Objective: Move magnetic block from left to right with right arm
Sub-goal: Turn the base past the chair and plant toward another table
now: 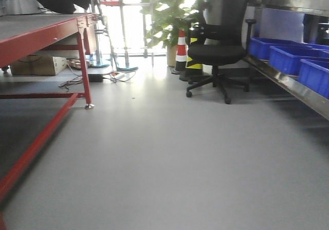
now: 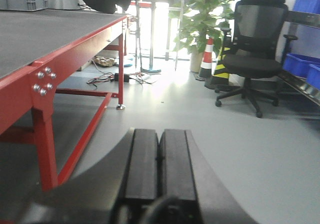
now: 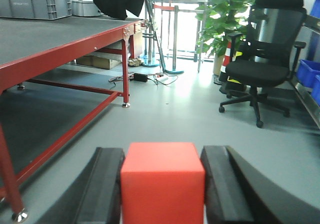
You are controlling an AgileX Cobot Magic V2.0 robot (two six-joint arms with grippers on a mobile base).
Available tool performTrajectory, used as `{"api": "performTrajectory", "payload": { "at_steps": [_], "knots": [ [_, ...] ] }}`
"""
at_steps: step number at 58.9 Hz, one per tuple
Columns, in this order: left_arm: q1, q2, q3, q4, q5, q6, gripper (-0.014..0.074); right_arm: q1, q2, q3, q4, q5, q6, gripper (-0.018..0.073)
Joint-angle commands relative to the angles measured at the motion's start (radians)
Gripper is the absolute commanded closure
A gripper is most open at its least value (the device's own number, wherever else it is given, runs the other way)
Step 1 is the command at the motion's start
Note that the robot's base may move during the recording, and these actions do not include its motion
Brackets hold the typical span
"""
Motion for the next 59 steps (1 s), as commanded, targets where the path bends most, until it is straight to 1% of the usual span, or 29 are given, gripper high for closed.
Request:
{"api": "performTrajectory", "payload": {
  "at_steps": [1,59],
  "knots": [
    [0.002,-0.009,0.008,0.000,-0.090,-0.004,0.0713,-0.007,0.018,-0.026,-0.019,-0.091,-0.005,0.0367],
    [-0.001,-0.014,0.008,0.000,-0.090,-0.004,0.0712,-0.007,0.018,-0.026,-0.019,-0.091,-0.005,0.0367]
  ]
}}
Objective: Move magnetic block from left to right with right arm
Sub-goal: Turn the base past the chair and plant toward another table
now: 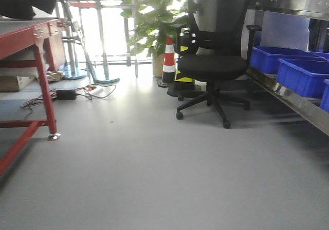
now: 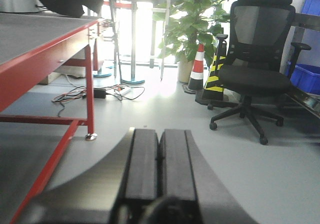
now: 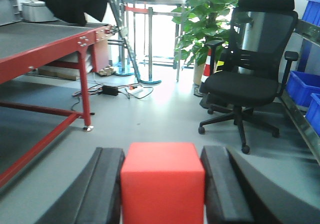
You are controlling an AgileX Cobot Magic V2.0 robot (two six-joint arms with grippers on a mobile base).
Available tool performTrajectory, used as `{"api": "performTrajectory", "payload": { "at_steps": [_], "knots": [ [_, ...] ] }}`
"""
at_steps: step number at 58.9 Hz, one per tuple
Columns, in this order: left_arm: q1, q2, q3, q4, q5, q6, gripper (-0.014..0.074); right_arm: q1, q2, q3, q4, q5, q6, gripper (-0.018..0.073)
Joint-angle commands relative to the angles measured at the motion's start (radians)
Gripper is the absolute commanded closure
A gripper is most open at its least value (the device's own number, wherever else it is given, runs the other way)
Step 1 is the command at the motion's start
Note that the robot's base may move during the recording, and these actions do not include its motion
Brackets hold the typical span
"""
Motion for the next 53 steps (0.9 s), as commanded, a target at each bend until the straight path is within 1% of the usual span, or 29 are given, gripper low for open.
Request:
{"api": "performTrajectory", "payload": {
  "at_steps": [1,53],
  "knots": [
    [-0.001,-0.014,0.008,0.000,-0.090,-0.004,0.0713,-0.007,0.018,-0.026,-0.019,-0.091,-0.005,0.0367],
    [0.001,-0.007,0.008,0.000,-0.090,-0.004,0.0713,-0.007,0.018,-0.026,-0.019,-0.091,-0.005,0.0367]
  ]
}}
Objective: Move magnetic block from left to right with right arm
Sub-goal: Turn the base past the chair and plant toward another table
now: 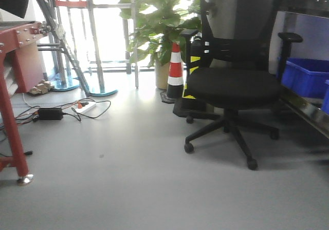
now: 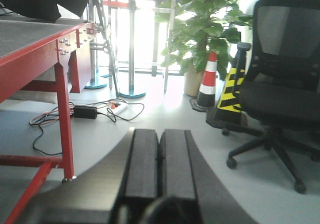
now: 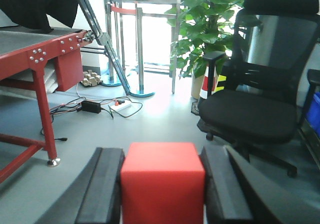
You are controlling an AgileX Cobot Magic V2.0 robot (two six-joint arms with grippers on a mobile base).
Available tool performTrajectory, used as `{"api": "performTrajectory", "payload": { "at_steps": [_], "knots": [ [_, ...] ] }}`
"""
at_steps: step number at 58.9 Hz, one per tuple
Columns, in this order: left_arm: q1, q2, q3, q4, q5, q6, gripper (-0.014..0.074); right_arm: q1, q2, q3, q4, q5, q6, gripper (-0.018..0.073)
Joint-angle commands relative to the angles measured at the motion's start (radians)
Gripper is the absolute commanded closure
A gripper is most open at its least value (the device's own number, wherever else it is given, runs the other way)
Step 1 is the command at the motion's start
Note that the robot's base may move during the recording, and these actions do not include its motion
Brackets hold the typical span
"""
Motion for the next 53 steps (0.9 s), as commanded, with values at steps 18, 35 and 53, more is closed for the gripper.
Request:
{"api": "performTrajectory", "payload": {
  "at_steps": [18,35,53],
  "knots": [
    [0.001,-0.007,0.008,0.000,-0.090,-0.004,0.0713,-0.007,0.018,-0.026,-0.019,-0.091,-0.005,0.0367],
    [0.001,-0.007,0.008,0.000,-0.090,-0.004,0.0713,-0.007,0.018,-0.026,-0.019,-0.091,-0.005,0.0367],
    [0.001,-0.007,0.008,0.000,-0.090,-0.004,0.0713,-0.007,0.018,-0.026,-0.019,-0.091,-0.005,0.0367]
  ]
}}
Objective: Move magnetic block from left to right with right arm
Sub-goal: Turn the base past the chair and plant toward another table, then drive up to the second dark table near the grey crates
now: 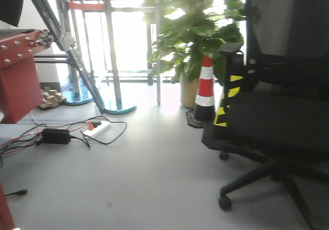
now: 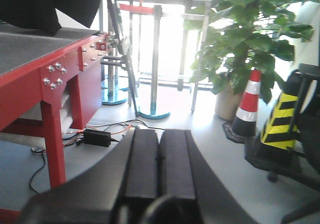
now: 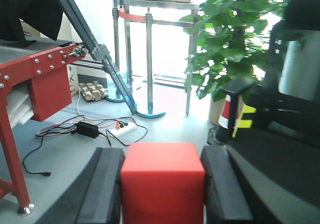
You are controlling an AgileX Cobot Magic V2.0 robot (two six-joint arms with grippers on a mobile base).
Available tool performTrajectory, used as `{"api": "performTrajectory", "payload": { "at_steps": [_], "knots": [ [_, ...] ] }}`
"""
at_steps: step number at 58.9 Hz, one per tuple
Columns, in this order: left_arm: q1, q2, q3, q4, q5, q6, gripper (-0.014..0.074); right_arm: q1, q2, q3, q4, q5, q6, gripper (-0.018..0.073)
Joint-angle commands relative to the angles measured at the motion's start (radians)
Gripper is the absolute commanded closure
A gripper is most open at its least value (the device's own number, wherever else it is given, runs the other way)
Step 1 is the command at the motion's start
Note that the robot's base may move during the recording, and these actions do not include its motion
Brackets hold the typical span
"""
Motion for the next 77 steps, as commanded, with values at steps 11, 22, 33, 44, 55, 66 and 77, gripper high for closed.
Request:
{"api": "performTrajectory", "payload": {
  "at_steps": [11,22,33,44,55,66,77],
  "knots": [
    [0.001,-0.007,0.008,0.000,-0.090,-0.004,0.0713,-0.007,0.018,-0.026,-0.019,-0.091,-0.005,0.0367],
    [0.001,-0.007,0.008,0.000,-0.090,-0.004,0.0713,-0.007,0.018,-0.026,-0.019,-0.091,-0.005,0.0367],
    [0.001,-0.007,0.008,0.000,-0.090,-0.004,0.0713,-0.007,0.018,-0.026,-0.019,-0.091,-0.005,0.0367],
    [-0.001,-0.007,0.008,0.000,-0.090,-0.004,0.0713,-0.007,0.018,-0.026,-0.019,-0.091,-0.005,0.0367],
    [-0.001,-0.007,0.008,0.000,-0.090,-0.004,0.0713,-0.007,0.018,-0.026,-0.019,-0.091,-0.005,0.0367],
    [-0.001,-0.007,0.008,0.000,-0.090,-0.004,0.0713,-0.007,0.018,-0.026,-0.019,-0.091,-0.005,0.0367],
    [-0.001,-0.007,0.008,0.000,-0.090,-0.004,0.0713,-0.007,0.018,-0.026,-0.019,-0.091,-0.005,0.0367]
  ]
}}
